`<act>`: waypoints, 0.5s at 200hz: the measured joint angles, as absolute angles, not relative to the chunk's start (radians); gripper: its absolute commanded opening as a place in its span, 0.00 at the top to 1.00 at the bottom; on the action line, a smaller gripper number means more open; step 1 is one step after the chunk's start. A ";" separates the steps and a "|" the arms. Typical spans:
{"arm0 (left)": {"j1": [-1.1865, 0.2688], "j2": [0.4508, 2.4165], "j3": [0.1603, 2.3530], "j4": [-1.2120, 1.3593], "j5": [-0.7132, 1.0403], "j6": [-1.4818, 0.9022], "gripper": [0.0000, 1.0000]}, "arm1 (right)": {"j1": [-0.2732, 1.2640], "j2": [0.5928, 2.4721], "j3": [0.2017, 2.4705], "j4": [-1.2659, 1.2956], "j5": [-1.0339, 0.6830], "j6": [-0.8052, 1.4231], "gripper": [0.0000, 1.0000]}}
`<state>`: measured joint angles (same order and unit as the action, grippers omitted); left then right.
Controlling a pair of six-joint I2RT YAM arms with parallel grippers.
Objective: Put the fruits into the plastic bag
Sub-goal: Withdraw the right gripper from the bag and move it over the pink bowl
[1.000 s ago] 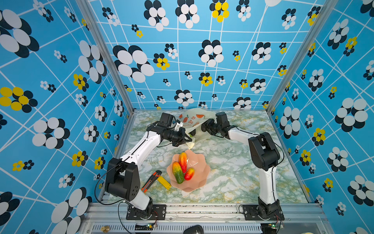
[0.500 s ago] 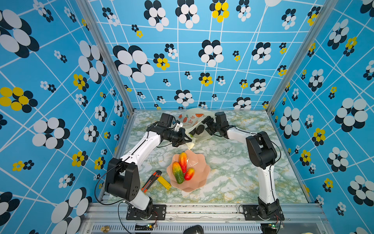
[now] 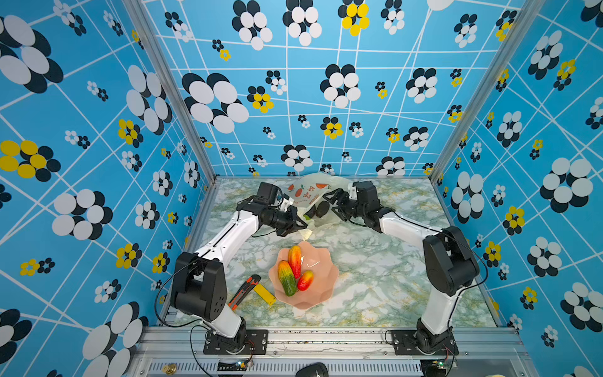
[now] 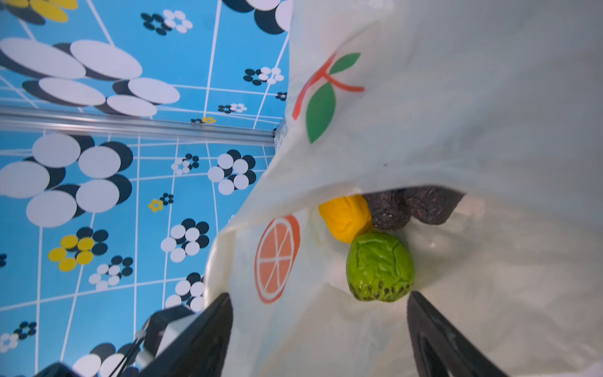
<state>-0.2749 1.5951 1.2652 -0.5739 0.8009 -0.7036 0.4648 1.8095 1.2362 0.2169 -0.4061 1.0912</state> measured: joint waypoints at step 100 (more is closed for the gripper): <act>-0.254 1.595 1.290 -0.588 0.804 -0.683 1.00 | 0.640 1.360 1.024 -0.166 -0.398 0.440 0.01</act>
